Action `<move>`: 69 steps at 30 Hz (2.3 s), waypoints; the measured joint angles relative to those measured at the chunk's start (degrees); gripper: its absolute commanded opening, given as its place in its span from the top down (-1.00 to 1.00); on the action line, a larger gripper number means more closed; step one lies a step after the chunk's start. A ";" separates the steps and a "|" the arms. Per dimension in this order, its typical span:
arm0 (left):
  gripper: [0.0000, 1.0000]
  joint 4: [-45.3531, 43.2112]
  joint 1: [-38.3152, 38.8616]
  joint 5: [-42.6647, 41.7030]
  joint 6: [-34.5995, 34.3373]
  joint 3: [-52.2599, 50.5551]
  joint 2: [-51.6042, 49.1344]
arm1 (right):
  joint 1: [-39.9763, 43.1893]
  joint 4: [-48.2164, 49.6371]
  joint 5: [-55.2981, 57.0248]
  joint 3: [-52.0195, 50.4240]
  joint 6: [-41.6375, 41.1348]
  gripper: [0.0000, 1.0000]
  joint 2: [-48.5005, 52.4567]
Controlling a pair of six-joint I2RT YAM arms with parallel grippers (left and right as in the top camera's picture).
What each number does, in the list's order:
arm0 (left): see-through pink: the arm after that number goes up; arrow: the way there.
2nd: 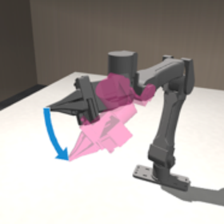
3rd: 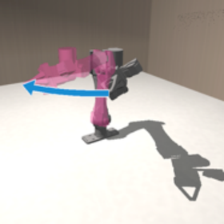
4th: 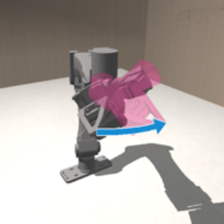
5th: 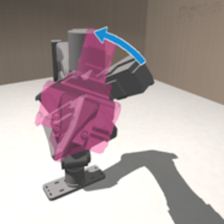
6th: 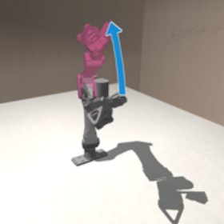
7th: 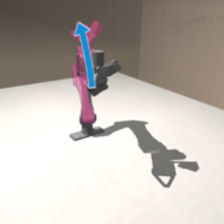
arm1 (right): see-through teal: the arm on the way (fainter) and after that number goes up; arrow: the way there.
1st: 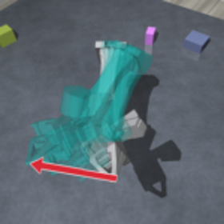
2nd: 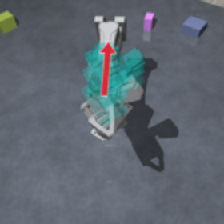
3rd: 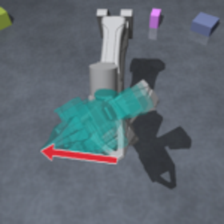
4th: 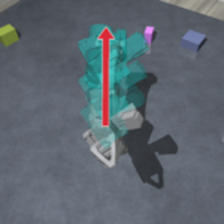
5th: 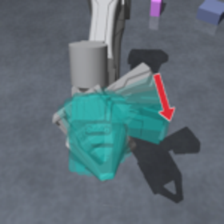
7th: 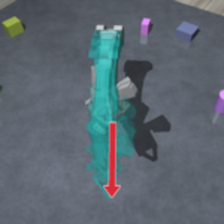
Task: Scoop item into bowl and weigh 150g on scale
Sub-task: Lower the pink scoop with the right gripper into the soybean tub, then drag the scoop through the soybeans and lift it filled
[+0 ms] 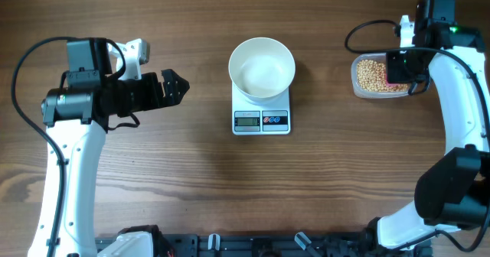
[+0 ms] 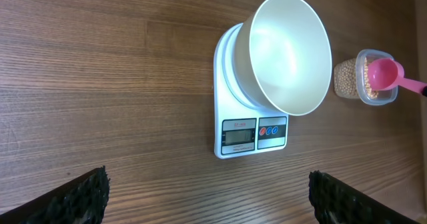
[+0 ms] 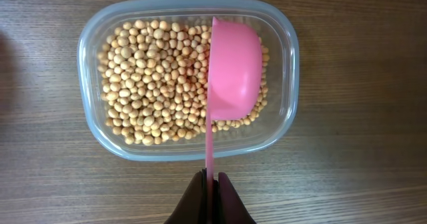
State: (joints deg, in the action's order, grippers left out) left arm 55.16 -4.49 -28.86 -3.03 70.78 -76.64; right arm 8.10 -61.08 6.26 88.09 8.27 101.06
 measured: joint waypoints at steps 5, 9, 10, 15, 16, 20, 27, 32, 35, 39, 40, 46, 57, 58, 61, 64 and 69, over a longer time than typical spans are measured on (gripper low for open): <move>-1.00 -0.02 0.00 0.00 0.00 0.00 0.00 | 0.00 0.48 -1.75 -0.85 0.02 0.91 0.00; -1.00 0.00 0.00 0.00 0.00 0.00 0.00 | 0.00 0.92 -3.54 -2.67 0.02 0.92 0.00; -1.00 -0.02 0.00 0.00 0.00 0.00 0.00 | 0.00 0.96 -4.31 -2.97 0.00 0.91 0.00; -1.00 0.00 0.00 0.00 0.00 0.00 0.00 | 0.04 0.92 -7.52 -3.21 0.00 0.91 0.00; -1.00 -0.02 0.00 0.00 0.00 0.00 0.00 | 0.11 0.92 -7.78 -3.23 0.00 0.91 0.00; -1.00 0.00 0.00 0.00 0.00 0.00 0.00 | 0.26 0.94 -8.96 -3.26 0.00 0.91 0.00; -1.00 1.51 0.00 0.00 0.00 0.00 0.00 | 2.51 0.92 -14.23 -3.28 -0.02 0.91 0.00; -1.00 1.64 0.00 0.00 0.00 0.00 0.00 | 6.78 0.66 -19.39 -3.37 0.02 0.91 0.00; -1.00 1.66 0.00 0.00 0.00 0.00 0.00 | 8.85 0.72 -22.86 -4.48 1.05 0.91 0.00; -1.00 1.66 0.00 0.00 0.00 0.00 0.00 | 9.75 1.01 -25.68 -5.79 1.27 0.92 0.00; -1.00 1.66 0.00 0.00 0.00 0.00 0.00 | 9.94 1.07 -26.18 -5.90 1.27 0.91 0.00; -1.00 1.64 0.00 0.00 0.00 0.00 0.00 | 12.66 1.11 -30.18 -6.23 1.27 0.92 0.00; -1.00 1.66 0.00 0.00 0.00 0.00 0.00 | 16.83 1.11 -36.30 -7.50 2.16 0.92 0.00; -1.00 1.66 0.00 0.00 0.00 0.00 0.00 | 16.81 1.14 -36.33 -7.50 2.14 0.91 0.00; -1.00 1.66 0.00 0.00 0.00 0.00 0.00 | 16.83 1.55 -36.72 -7.89 2.14 0.91 0.00; -1.00 1.66 0.00 0.00 0.00 0.00 0.00 | 16.83 2.89 -37.62 -9.16 2.14 0.91 0.00; -1.00 1.66 0.00 0.00 0.00 0.00 0.00 | 17.00 4.31 -39.82 -10.95 2.10 0.91 0.00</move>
State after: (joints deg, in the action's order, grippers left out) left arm 56.82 -4.49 -28.86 -3.03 70.78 -76.64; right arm 25.10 -56.77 -33.56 77.14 10.37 101.06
